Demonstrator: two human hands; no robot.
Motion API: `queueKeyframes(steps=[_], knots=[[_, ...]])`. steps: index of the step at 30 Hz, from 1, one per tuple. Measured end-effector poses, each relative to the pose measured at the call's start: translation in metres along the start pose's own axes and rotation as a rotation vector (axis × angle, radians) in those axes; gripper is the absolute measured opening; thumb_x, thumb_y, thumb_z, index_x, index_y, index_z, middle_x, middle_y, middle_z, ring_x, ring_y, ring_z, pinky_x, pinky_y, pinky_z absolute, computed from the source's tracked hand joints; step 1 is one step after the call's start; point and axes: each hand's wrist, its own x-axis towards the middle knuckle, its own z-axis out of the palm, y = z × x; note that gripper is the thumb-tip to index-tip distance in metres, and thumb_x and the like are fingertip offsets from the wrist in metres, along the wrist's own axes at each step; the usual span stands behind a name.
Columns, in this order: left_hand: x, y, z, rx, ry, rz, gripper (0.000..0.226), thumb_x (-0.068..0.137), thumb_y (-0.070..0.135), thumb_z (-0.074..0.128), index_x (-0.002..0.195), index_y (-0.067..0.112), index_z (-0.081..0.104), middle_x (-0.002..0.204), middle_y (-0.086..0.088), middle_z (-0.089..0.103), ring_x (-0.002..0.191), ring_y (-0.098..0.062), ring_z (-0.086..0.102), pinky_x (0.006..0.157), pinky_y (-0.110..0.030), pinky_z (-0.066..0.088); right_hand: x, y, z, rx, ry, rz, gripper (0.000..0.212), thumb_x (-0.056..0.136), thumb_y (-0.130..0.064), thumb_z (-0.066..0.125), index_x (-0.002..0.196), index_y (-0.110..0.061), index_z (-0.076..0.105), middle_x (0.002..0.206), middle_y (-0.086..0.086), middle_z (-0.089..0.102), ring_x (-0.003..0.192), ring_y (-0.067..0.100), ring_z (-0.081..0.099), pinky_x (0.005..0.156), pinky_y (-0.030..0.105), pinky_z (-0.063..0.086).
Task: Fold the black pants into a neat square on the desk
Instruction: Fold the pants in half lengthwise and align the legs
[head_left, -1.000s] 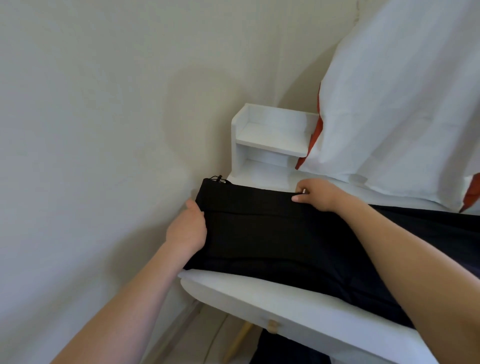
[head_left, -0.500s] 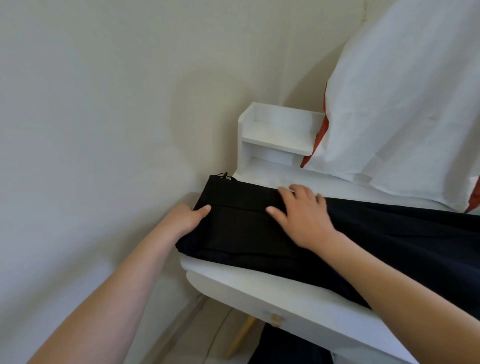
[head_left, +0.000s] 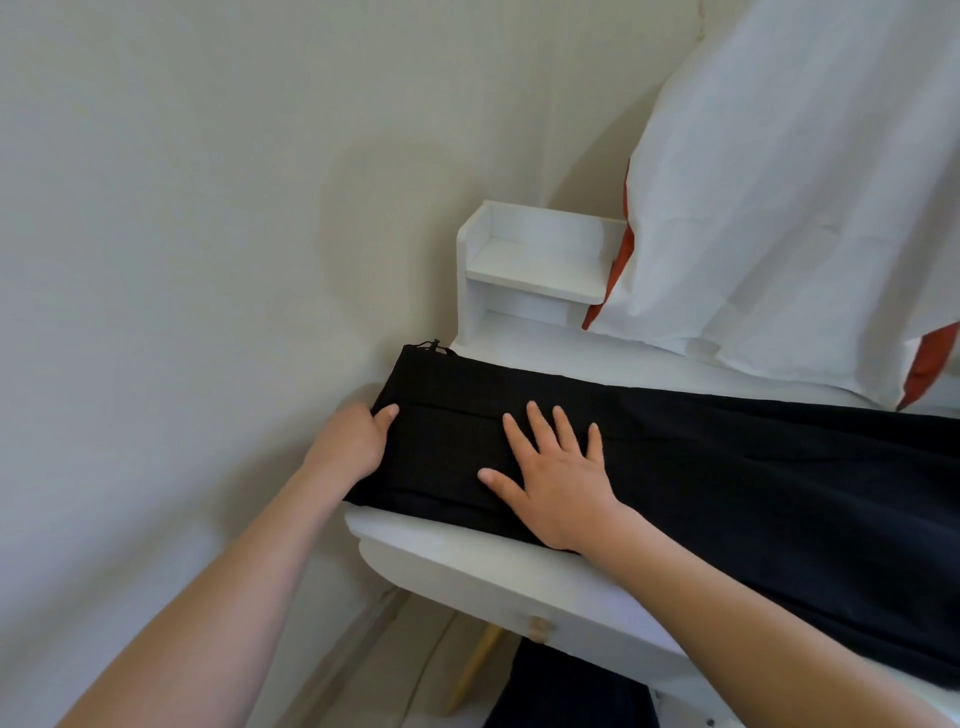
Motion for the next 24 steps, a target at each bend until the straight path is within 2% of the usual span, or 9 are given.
queueKeyframes(steps=[2, 4, 6, 8, 10, 14, 17, 22, 24], knots=[[-0.001, 0.003, 0.001, 0.009, 0.018, 0.002, 0.045, 0.100, 0.044, 0.034, 0.098, 0.005, 0.056, 0.075, -0.005, 0.056, 0.065, -0.021, 0.051, 0.061, -0.033, 0.036, 0.013, -0.026, -0.002, 0.047, 0.059, -0.036, 0.076, 0.092, -0.068, 0.010, 0.155, -0.024, 0.000, 0.163, 0.004, -0.005, 0.149, 0.027, -0.008, 0.116, 0.053, -0.004], [-0.002, 0.004, 0.002, -0.010, 0.044, 0.014, 0.044, 0.101, 0.042, 0.036, 0.105, 0.003, 0.056, 0.088, -0.013, 0.063, 0.076, -0.028, 0.056, 0.066, -0.033, 0.038, 0.031, -0.059, 0.000, 0.104, 0.124, -0.159, 0.067, 0.099, -0.055, 0.017, 0.155, -0.020, 0.006, 0.163, 0.002, -0.002, 0.149, 0.023, -0.005, 0.118, 0.048, -0.003], [-0.004, 0.002, 0.003, -0.031, 0.059, 0.016, 0.042, 0.101, 0.039, 0.038, 0.110, 0.002, 0.055, 0.101, -0.019, 0.065, 0.085, -0.031, 0.059, 0.070, -0.035, 0.041, 0.051, -0.085, 0.004, 0.143, 0.096, -0.241, 0.061, 0.101, -0.046, 0.020, 0.155, -0.018, 0.008, 0.163, 0.002, 0.000, 0.150, 0.021, -0.004, 0.119, 0.047, -0.003], [-0.005, -0.001, 0.005, -0.012, 0.071, 0.033, 0.042, 0.101, 0.038, 0.037, 0.112, 0.001, 0.054, 0.105, -0.022, 0.064, 0.094, -0.037, 0.060, 0.075, -0.038, 0.045, 0.070, -0.092, 0.006, 0.121, 0.070, -0.232, 0.060, 0.102, -0.043, 0.020, 0.155, -0.018, 0.008, 0.164, 0.001, 0.001, 0.150, 0.021, -0.002, 0.119, 0.047, -0.003], [-0.005, -0.001, 0.006, 0.014, 0.083, 0.045, 0.043, 0.101, 0.040, 0.036, 0.111, 0.001, 0.052, 0.104, -0.022, 0.064, 0.095, -0.038, 0.060, 0.073, -0.038, 0.044, 0.084, -0.081, 0.004, 0.079, 0.085, -0.175, 0.063, 0.100, -0.048, 0.020, 0.155, -0.019, 0.008, 0.164, -0.001, 0.001, 0.150, 0.022, -0.002, 0.119, 0.049, -0.002], [-0.006, -0.001, 0.006, 0.033, 0.077, 0.041, 0.041, 0.100, 0.046, 0.033, 0.100, 0.008, 0.049, 0.087, -0.011, 0.060, 0.075, -0.029, 0.057, 0.064, -0.037, 0.042, 0.085, -0.041, 0.007, 0.057, 0.126, -0.005, 0.075, 0.093, -0.065, 0.014, 0.155, -0.022, 0.009, 0.164, 0.000, 0.001, 0.149, 0.025, -0.005, 0.116, 0.055, -0.002], [-0.007, -0.002, 0.003, 0.022, 0.079, 0.051, 0.039, 0.100, 0.046, 0.034, 0.094, 0.009, 0.046, 0.081, -0.008, 0.057, 0.068, -0.024, 0.052, 0.060, -0.036, 0.038, 0.067, -0.011, 0.012, 0.040, 0.152, 0.095, 0.084, 0.085, -0.073, 0.004, 0.154, -0.026, 0.010, 0.164, 0.000, 0.000, 0.149, 0.028, -0.004, 0.114, 0.060, -0.002], [-0.010, 0.002, -0.003, 0.046, 0.084, 0.052, 0.041, 0.099, 0.047, 0.034, 0.096, 0.008, 0.047, 0.078, -0.005, 0.054, 0.067, -0.022, 0.051, 0.058, -0.036, 0.036, 0.036, 0.046, 0.007, 0.012, 0.147, 0.182, 0.089, 0.080, -0.078, 0.000, 0.154, -0.029, 0.008, 0.164, -0.003, 0.000, 0.150, 0.025, -0.003, 0.115, 0.058, -0.001], [-0.012, 0.006, -0.005, 0.071, 0.091, 0.048, 0.041, 0.099, 0.046, 0.034, 0.098, 0.007, 0.047, 0.082, -0.009, 0.057, 0.073, -0.028, 0.055, 0.064, -0.038, 0.042, 0.023, 0.071, 0.003, 0.009, 0.135, 0.251, 0.089, 0.081, -0.079, 0.001, 0.155, -0.030, 0.006, 0.164, -0.001, 0.000, 0.150, 0.025, -0.003, 0.117, 0.055, 0.000]])
